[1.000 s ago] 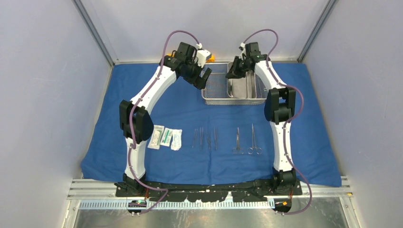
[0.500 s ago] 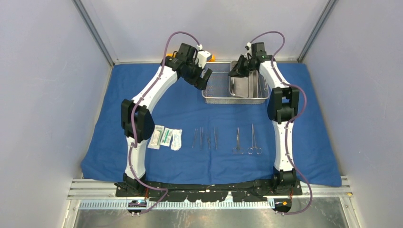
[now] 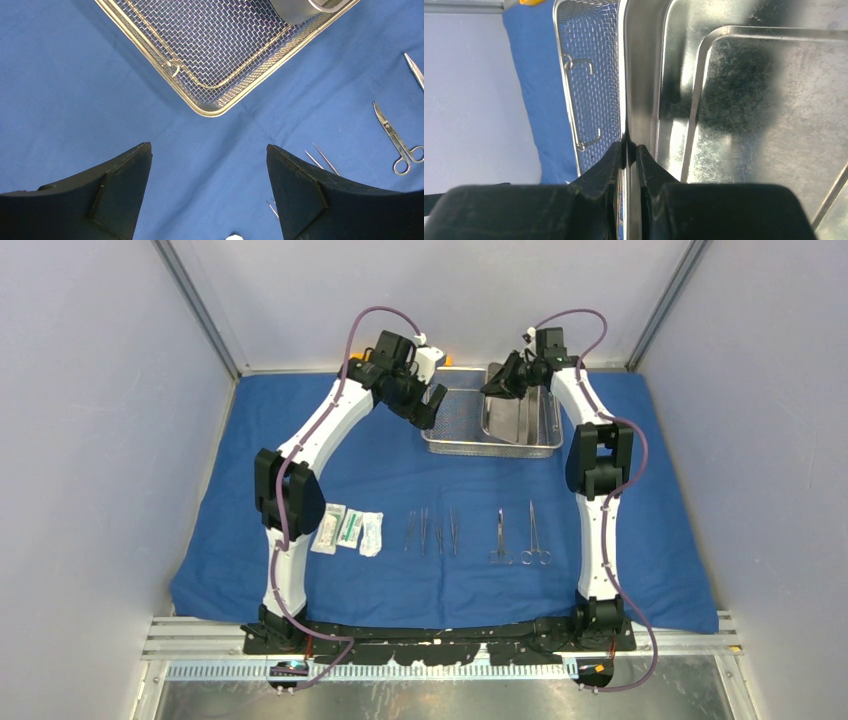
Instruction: Open and lay out the surgical kit
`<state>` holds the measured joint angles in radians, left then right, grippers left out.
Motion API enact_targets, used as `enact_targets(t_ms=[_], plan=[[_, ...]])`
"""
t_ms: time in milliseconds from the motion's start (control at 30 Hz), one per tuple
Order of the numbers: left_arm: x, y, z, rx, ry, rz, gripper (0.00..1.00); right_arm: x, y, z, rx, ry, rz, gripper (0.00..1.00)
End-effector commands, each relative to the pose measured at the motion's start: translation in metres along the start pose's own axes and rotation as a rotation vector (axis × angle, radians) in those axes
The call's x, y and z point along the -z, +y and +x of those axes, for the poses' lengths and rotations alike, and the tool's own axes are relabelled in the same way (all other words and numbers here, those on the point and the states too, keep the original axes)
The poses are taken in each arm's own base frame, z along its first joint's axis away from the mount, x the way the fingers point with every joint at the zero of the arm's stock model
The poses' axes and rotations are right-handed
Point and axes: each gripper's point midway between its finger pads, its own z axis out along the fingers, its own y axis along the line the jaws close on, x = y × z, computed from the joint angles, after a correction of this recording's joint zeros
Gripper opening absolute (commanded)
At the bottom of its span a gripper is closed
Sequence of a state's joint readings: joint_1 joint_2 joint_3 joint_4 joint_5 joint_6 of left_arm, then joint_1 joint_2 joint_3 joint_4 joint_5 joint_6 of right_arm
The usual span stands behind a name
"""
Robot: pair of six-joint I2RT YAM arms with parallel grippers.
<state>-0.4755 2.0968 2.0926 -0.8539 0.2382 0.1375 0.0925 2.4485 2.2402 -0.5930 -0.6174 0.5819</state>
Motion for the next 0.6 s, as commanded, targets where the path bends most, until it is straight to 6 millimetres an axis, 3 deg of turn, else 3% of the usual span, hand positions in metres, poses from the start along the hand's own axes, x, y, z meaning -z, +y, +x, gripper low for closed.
enact_targets(t_ms=[0, 200, 300, 400, 500, 567], plan=[[0.011, 0.000, -0.026, -0.005, -0.083, 0.007, 0.87, 0.048, 0.086, -0.026, 0.046, -0.076, -0.217, 0.00], [0.012, -0.001, -0.026, 0.000, -0.087, 0.009, 0.87, 0.056, 0.092, -0.030, 0.031, -0.085, -0.234, 0.00], [0.013, -0.002, -0.026, 0.002, -0.087, 0.011, 0.87, 0.051, 0.079, -0.032, 0.017, -0.090, -0.211, 0.00], [0.013, -0.002, -0.026, 0.002, -0.087, 0.012, 0.87, 0.042, 0.052, -0.027, 0.039, -0.082, -0.096, 0.00], [0.013, -0.002, -0.025, 0.001, -0.085, 0.013, 0.87, 0.034, 0.029, -0.019, 0.149, -0.087, 0.053, 0.01], [0.012, -0.002, -0.025, 0.000, -0.084, 0.013, 0.87, 0.031, 0.024, -0.013, 0.257, -0.103, 0.152, 0.04]])
